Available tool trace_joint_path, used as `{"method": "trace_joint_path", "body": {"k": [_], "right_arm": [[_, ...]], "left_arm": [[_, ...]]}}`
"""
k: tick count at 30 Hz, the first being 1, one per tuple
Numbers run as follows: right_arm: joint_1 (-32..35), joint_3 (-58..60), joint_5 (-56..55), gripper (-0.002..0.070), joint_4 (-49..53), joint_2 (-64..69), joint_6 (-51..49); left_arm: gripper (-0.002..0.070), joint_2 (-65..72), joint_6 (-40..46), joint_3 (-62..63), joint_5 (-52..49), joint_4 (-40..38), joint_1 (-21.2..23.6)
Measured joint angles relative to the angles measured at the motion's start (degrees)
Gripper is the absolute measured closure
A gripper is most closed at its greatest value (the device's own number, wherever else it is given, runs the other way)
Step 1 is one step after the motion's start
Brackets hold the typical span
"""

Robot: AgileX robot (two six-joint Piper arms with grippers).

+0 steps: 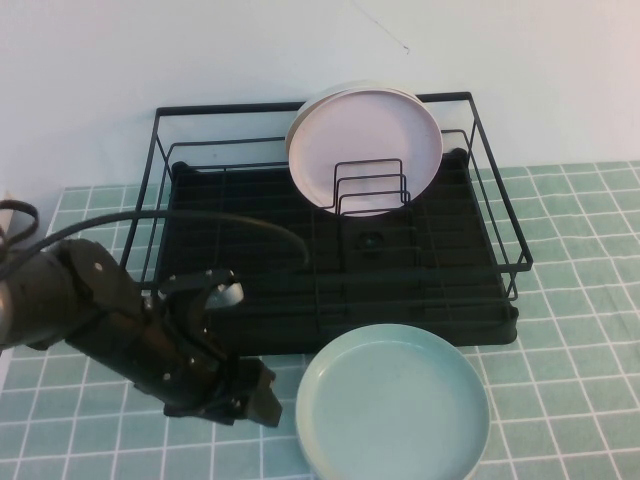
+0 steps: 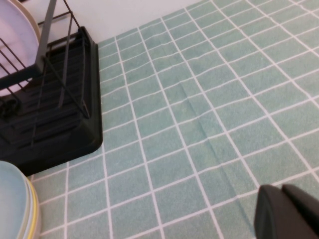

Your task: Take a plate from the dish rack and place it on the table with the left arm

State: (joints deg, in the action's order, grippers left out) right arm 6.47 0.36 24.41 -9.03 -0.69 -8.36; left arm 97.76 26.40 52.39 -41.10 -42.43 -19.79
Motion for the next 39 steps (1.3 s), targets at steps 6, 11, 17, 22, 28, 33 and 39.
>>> {"method": "trace_joint_path", "body": {"k": [6,11,17,22,28,33,39], "right_arm": [[0.00,0.00,0.00,0.0678,0.00,0.00,0.00],[0.00,0.00,0.00,0.0678,0.00,0.00,0.00],[0.00,0.00,0.00,0.0678,0.00,0.00,0.00],[0.00,0.00,0.00,0.0678,0.00,0.00,0.00],[0.00,0.00,0.00,0.0678,0.00,0.00,0.00],[0.00,0.00,0.00,0.0678,0.00,0.00,0.00],[0.00,0.00,0.00,0.0678,0.00,0.00,0.00]], "left_arm": [[0.0451,-5.53,1.45,0.00,0.39,0.00,0.21],[0.0646,-14.60,5.96,0.00,-0.97,0.15,0.21],[0.0672,-31.03,6.81,0.00,-0.85,4.33,-1.62],[0.0673,-44.87,4.86,-1.86,3.52,7.67,-5.61],[0.0673,-56.95,-4.20,-5.76,7.68,18.33,-6.91],[0.0673,-57.51,-6.95,-6.46,3.47,25.72,-6.91],[0.0675,-57.43,-7.53,-6.70,-0.13,26.54,-6.91]]}}
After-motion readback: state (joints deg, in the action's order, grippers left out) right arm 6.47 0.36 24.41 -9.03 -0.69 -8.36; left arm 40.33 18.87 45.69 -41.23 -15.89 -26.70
